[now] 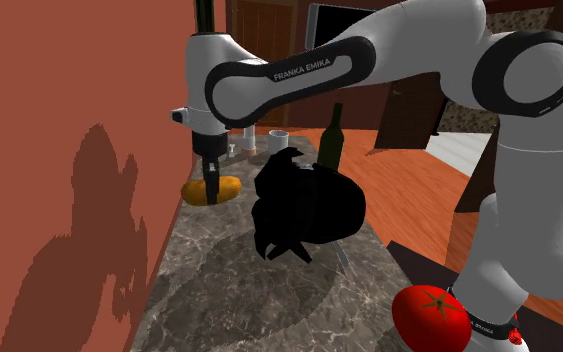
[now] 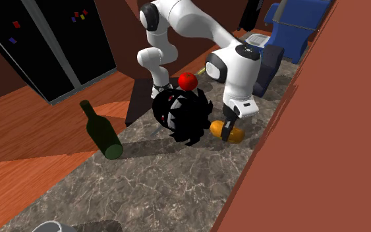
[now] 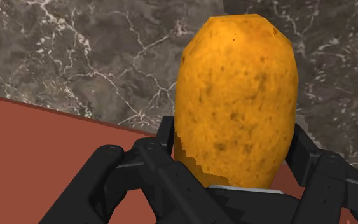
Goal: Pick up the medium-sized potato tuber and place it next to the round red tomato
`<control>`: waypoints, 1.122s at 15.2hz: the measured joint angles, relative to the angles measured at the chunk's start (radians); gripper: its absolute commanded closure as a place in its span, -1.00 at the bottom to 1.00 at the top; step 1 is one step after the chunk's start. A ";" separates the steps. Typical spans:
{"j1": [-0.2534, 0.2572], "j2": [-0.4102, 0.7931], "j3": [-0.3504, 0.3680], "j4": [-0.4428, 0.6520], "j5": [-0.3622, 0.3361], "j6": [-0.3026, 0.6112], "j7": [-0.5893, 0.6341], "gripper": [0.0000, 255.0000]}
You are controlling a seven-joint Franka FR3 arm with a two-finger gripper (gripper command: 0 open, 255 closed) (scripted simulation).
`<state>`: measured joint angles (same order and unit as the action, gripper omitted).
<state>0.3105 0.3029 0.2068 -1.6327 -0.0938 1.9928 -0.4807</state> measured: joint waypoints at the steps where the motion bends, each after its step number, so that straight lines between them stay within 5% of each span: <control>1: 0.001 -0.004 0.001 0.007 0.001 -0.011 0.001 1.00; 11: 0.003 -0.020 0.004 0.113 0.007 -0.132 -0.006 1.00; 17: 0.020 -0.210 0.030 -0.126 0.041 -0.081 0.039 1.00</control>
<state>0.3306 0.0932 0.2367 -1.7585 -0.0525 1.9115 -0.4419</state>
